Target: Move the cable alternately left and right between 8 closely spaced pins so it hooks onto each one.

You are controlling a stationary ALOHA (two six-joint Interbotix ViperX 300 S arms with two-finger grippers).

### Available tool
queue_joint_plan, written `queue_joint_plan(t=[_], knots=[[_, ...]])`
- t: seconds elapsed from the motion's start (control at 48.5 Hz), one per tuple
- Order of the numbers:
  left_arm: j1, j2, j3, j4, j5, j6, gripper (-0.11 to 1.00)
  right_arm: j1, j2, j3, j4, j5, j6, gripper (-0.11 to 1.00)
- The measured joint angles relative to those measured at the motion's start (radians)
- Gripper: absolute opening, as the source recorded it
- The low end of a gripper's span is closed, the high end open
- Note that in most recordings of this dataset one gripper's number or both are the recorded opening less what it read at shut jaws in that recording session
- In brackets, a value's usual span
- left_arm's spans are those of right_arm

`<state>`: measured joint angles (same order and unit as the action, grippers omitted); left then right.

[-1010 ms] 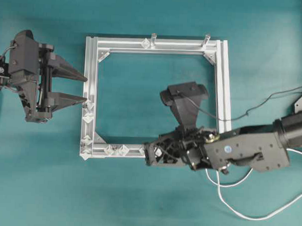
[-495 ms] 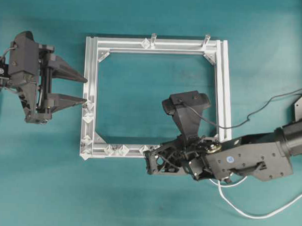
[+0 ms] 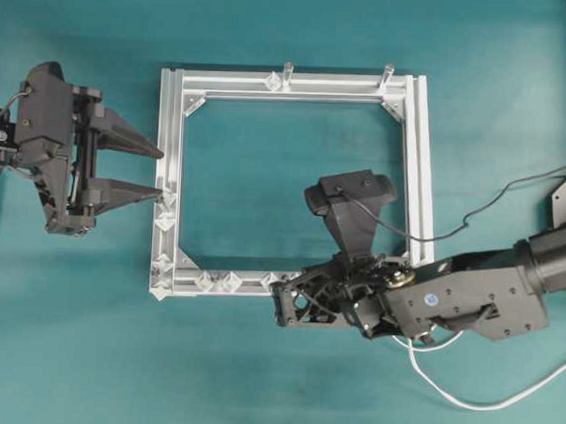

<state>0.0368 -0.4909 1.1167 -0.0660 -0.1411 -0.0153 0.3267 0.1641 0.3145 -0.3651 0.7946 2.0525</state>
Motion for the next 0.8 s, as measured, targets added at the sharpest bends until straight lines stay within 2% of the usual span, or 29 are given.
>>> queue_joint_plan(t=[0.268, 0.536, 0.804], knots=[[0.000, -0.035, 0.009, 0.000, 0.000, 0.002, 0.63, 0.032, 0.003, -0.014, 0.002, 0.003, 0.011, 0.14], [0.000, -0.110, 0.046, -0.002, 0.012, 0.002, 0.63, 0.112, 0.058, -0.049, 0.000, 0.015, 0.115, 0.14], [-0.002, -0.273, 0.086, 0.000, 0.067, -0.014, 0.63, 0.152, 0.095, -0.097, -0.003, 0.124, 0.132, 0.14]])
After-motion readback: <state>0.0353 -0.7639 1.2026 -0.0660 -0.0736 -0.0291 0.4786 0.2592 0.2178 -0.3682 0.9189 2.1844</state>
